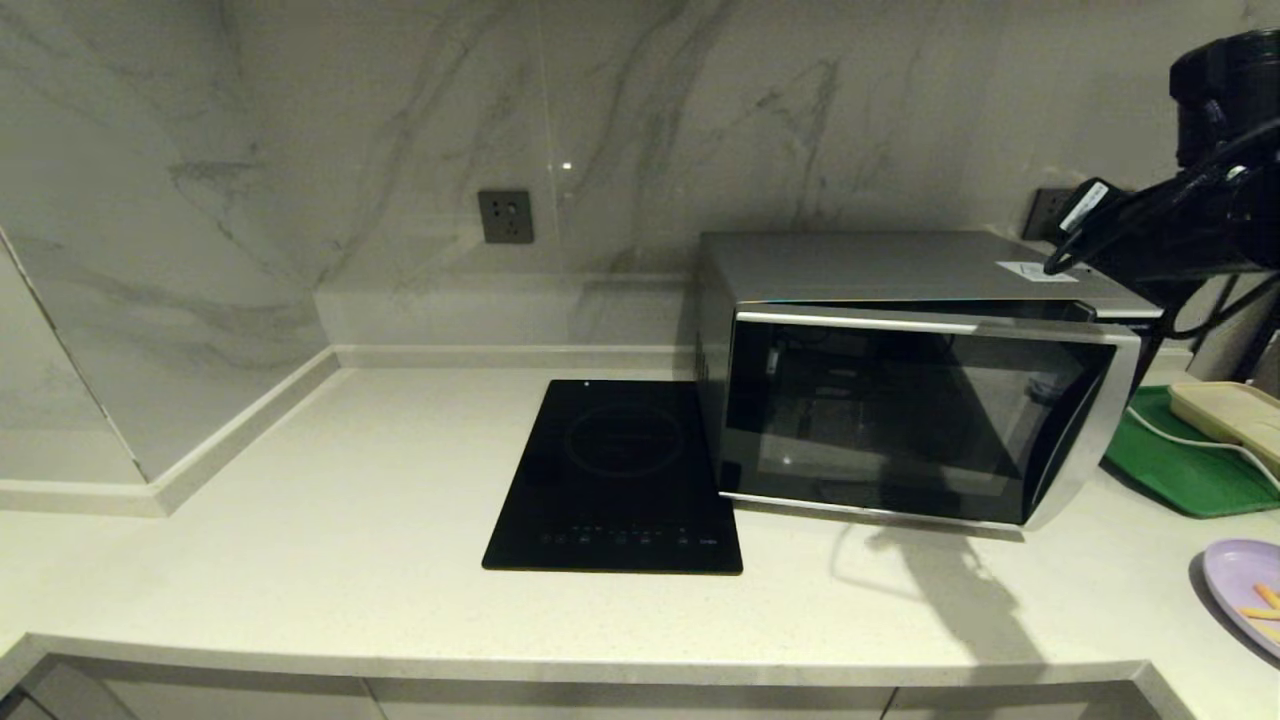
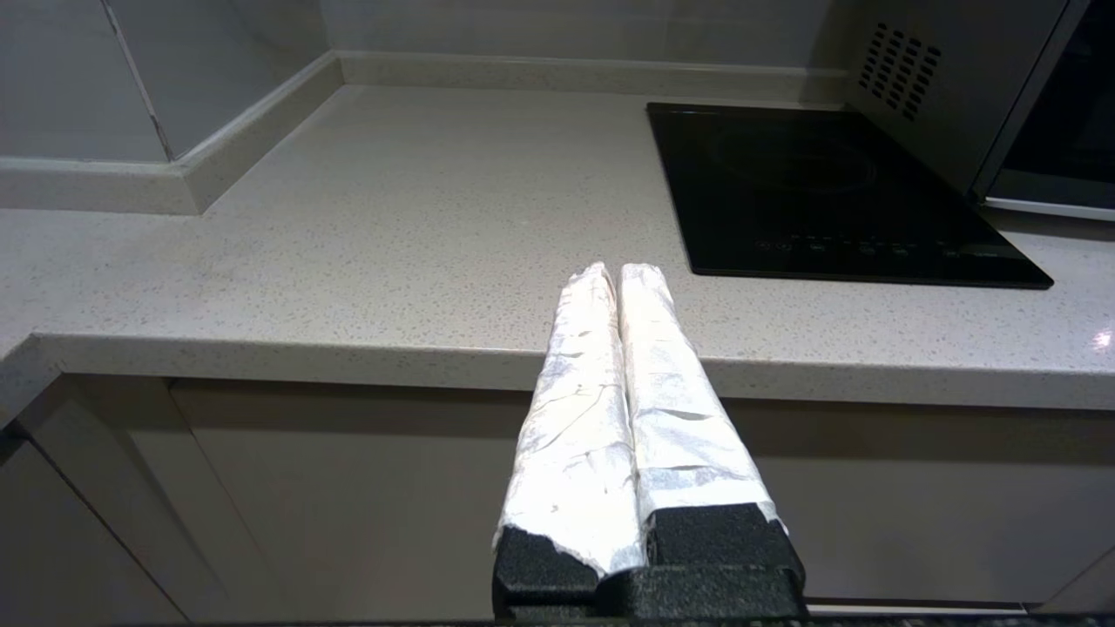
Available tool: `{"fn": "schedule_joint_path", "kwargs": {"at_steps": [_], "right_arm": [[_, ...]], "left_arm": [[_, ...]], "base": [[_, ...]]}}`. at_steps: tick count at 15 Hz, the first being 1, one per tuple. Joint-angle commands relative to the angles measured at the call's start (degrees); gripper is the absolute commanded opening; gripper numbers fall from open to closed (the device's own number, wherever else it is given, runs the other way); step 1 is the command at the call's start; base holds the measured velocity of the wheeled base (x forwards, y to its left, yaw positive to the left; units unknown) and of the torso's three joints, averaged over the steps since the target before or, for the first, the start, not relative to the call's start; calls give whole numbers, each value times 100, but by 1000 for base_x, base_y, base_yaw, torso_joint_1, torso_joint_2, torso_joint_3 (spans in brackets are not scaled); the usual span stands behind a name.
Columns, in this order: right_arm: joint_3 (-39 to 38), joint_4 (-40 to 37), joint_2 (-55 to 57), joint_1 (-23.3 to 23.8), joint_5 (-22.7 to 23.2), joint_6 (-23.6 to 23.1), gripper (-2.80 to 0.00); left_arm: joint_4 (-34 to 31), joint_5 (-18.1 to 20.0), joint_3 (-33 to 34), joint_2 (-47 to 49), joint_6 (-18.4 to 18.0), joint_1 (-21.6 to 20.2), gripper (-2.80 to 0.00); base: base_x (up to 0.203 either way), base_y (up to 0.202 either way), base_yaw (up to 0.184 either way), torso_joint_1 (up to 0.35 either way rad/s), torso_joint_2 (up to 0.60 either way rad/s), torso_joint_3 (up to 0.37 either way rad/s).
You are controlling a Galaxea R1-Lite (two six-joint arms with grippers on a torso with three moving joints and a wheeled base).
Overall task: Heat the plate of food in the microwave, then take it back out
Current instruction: Open the microwave oven
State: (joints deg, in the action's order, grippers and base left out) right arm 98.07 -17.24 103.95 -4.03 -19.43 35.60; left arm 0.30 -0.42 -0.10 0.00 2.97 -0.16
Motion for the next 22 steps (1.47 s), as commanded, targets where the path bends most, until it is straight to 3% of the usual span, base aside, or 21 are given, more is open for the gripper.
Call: {"fn": "schedule_joint_path", "kwargs": {"at_steps": [1,5,22], "right_arm": [[302,-82,543,153,3,80,-280],[266,-87,680,385,274,226,-280],[-305,-183,410,676,666,228,-280]], "left_arm": [[5,-2,1,0,2,-2,-280],[5,-2,1,0,4,-2,-280],[5,-2,1,0,2,-2,-280]], "base": [[0,0,0,0,0,0],[0,0,0,0,0,0],[0,0,0,0,0,0]]}}
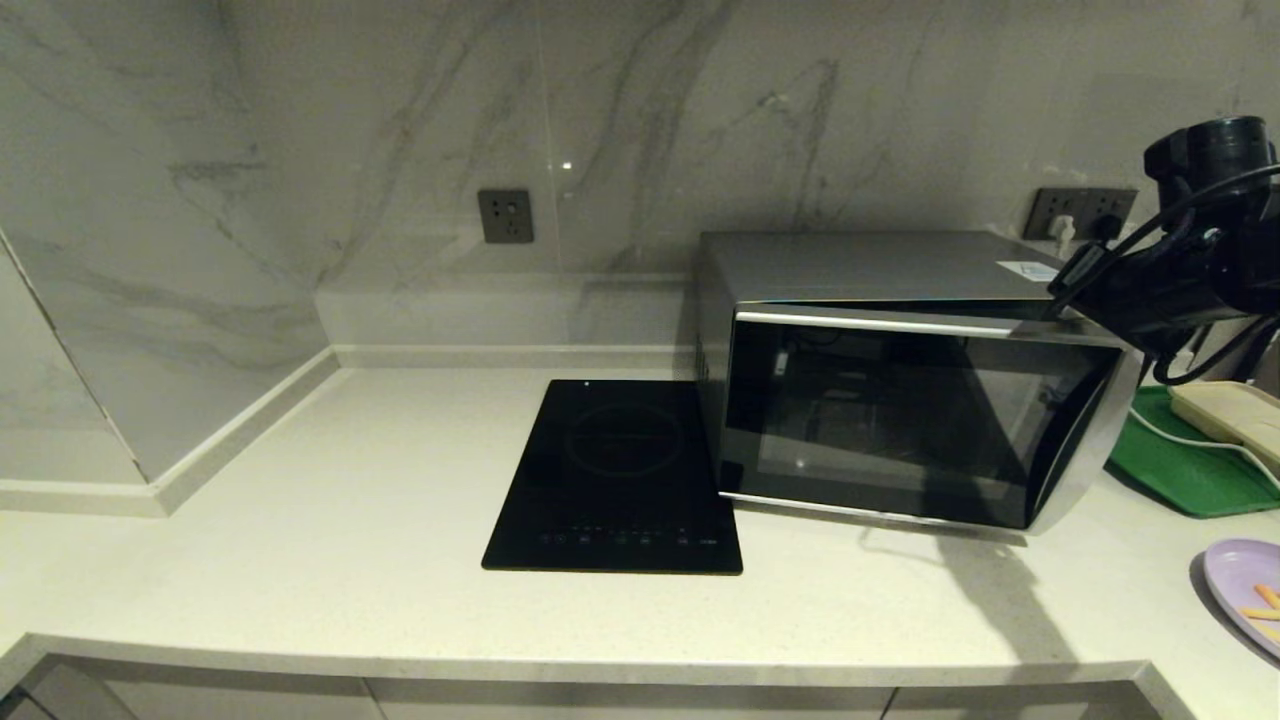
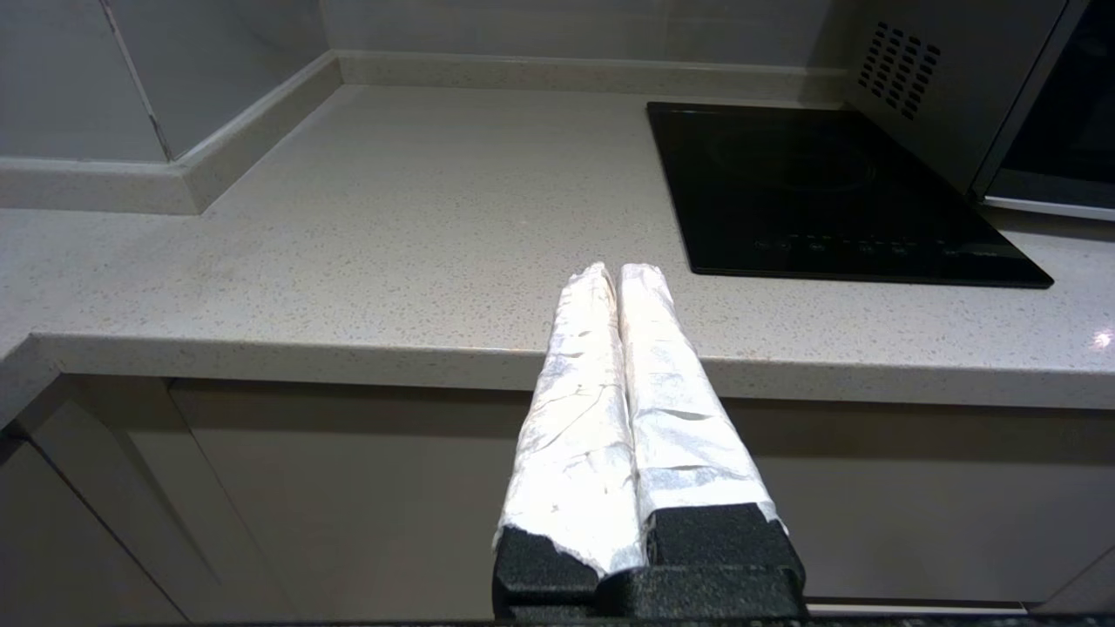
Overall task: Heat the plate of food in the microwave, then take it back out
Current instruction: Open the microwave oven
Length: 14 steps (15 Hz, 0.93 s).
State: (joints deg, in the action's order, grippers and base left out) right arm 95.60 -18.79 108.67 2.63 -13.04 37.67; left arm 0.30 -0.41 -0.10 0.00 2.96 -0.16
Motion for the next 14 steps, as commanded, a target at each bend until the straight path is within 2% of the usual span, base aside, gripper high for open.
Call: {"fn": "schedule_joint_path", "kwargs": {"at_steps": [1,4,12,14], "right_arm": [[-127,-35,-85,9,87,21,-280],[-341,-88,-265,13,140,21,-280],[-1105,-700,-1408,6,920,-59,-280],[-1187,-1159,-1781,4,1254,-143,-280]], "left_arm": [[5,-2,1,0,3,-2,-280],[5,-2,1,0,3,-2,-280],[5,-2,1,0,3,-2,-280],[5,-2,1,0,3,-2,-280]], "base": [[0,0,0,0,0,0],[0,0,0,0,0,0],[0,0,0,0,0,0],[0,0,0,0,0,0]]}}
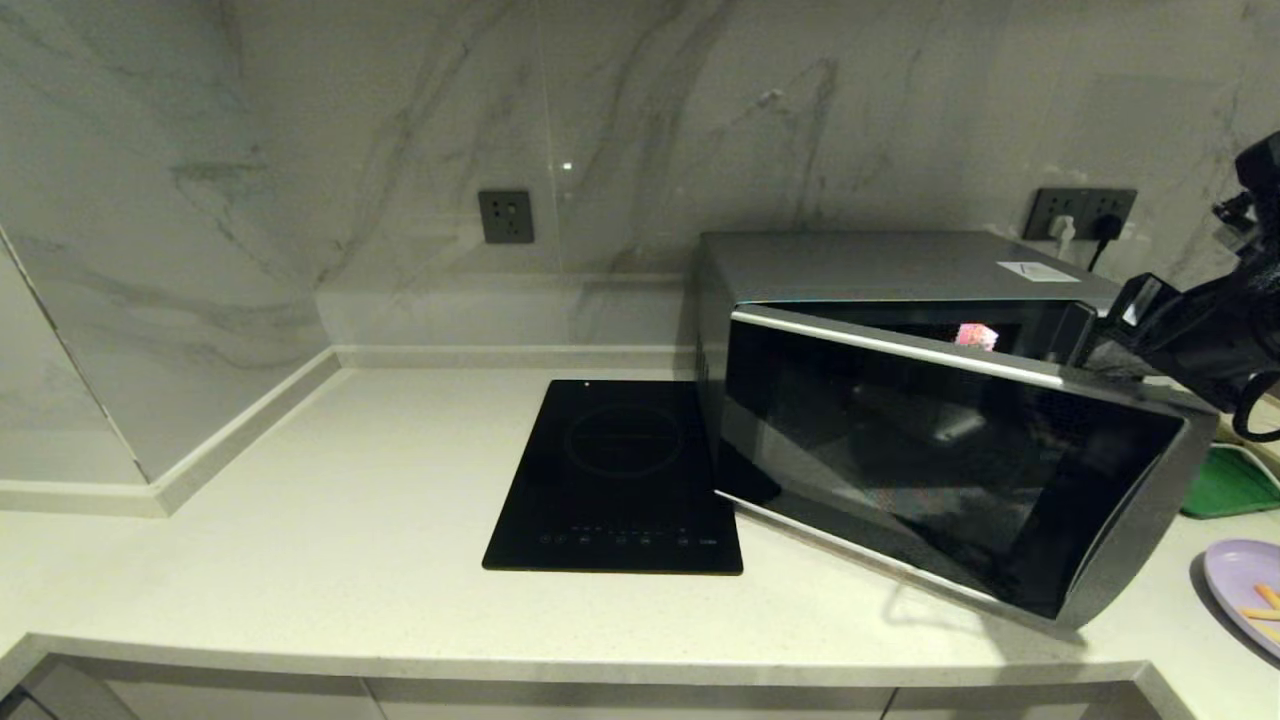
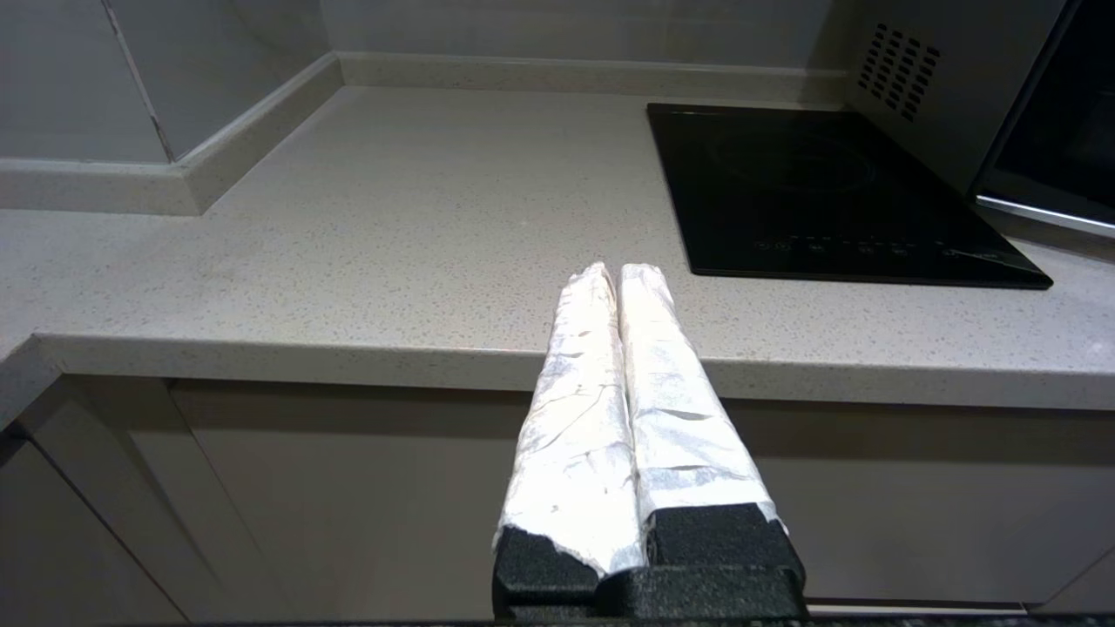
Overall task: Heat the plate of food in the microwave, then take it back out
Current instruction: Open the microwave oven
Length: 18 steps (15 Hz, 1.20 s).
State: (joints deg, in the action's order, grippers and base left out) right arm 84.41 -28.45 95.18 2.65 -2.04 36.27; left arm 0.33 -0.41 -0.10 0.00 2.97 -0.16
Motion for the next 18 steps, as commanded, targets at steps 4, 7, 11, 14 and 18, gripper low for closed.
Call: {"fn": "schedule_joint_path", "kwargs": {"at_steps": [4,7,11,14,18], "right_arm": [[-488,-616,-1137,0,642,-376,-280],[-867,-670,-1517,5,847,-688,-280],[-1160,-688,-1728,8,854,-701,-280],[-1352,-688,-1857,7,855,-714,-280],[-1602,-688,-1920,-600,902,-1063,-280]], "left_arm": [[2,-2,1,0,1,-2,-280],[2,-4,1,0,1,-2,-280],[2,-2,1,0,1,-2,-280],[2,-3,1,0,1,-2,-280],[2,-2,1,0,1,-2,-280]], "base": [[0,0,0,0,0,0],[0,0,0,0,0,0],[0,0,0,0,0,0],[0,0,0,0,0,0],[0,0,0,0,0,0]]}}
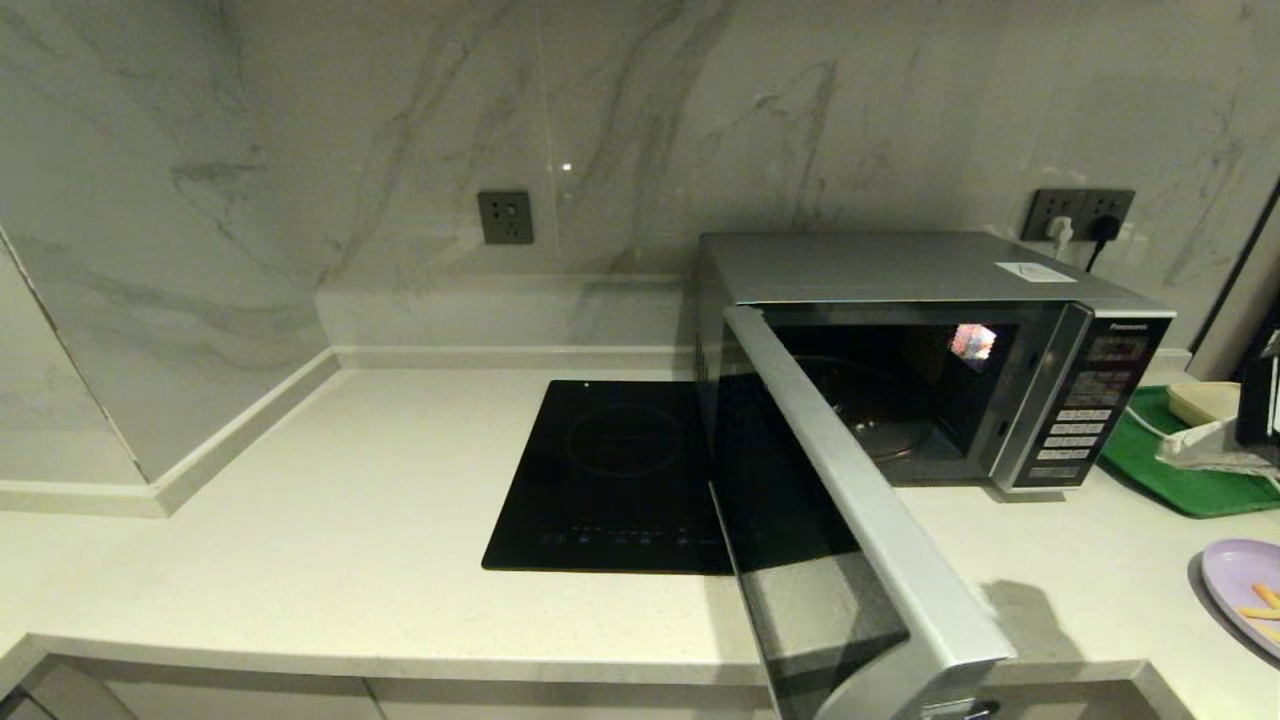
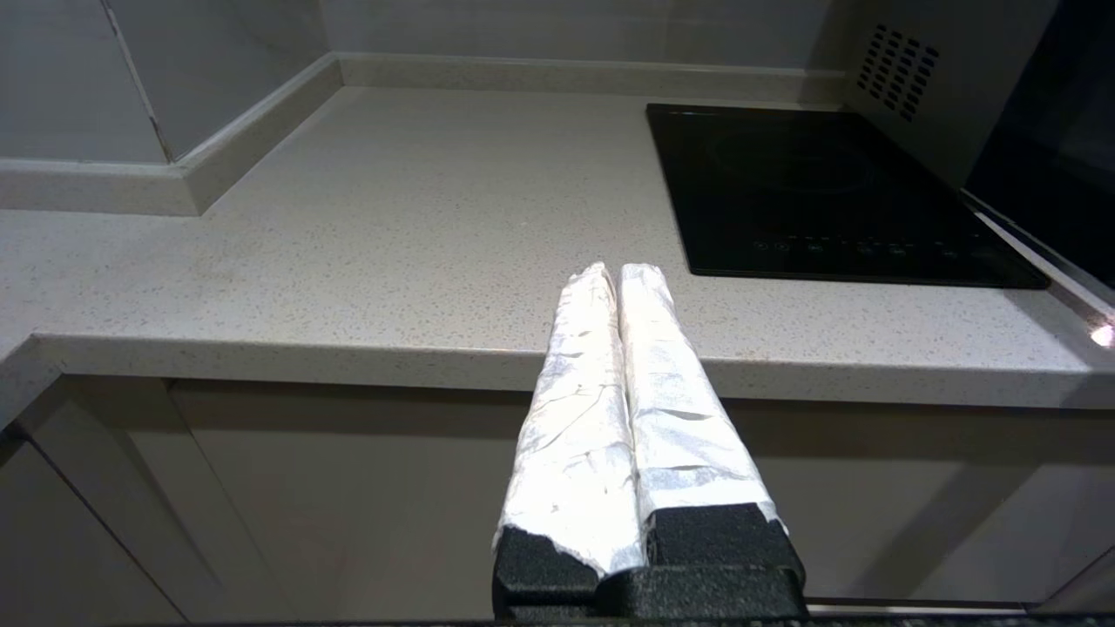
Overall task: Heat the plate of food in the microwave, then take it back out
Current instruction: Open the microwave oven
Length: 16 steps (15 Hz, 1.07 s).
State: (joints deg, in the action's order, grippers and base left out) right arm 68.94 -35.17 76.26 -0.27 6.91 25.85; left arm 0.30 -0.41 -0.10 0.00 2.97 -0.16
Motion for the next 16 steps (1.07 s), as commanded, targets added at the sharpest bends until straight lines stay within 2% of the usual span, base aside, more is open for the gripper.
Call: {"fn": "schedule_joint_path", "kwargs": {"at_steps": [1,4,6,10,14,16], "right_arm": [[-55,-15,-22,-720,4,-47,-280],[16,-17,2,-2109,-30,-256,-280],[66,-80,54,-2640,-95,-372,-280],[110,-88,321,-3266,-271,-704,-280],[211,-61,465,-3359,-243,-753,-280],[306,-52,498,-3548,-258,-776,-280]], "left_arm": [[5,-2,1,0,2,-2,-280],[5,-2,1,0,2,-2,-280],[5,-11,1,0,2,-2,-280],[5,-2,1,0,2,-2,-280],[5,-2,1,0,2,-2,-280],[5,-2,1,0,2,-2,-280]], "base": [[0,0,0,0,0,0],[0,0,0,0,0,0],[0,0,0,0,0,0],[0,0,0,0,0,0],[0,0,0,0,0,0],[0,0,0,0,0,0]]}}
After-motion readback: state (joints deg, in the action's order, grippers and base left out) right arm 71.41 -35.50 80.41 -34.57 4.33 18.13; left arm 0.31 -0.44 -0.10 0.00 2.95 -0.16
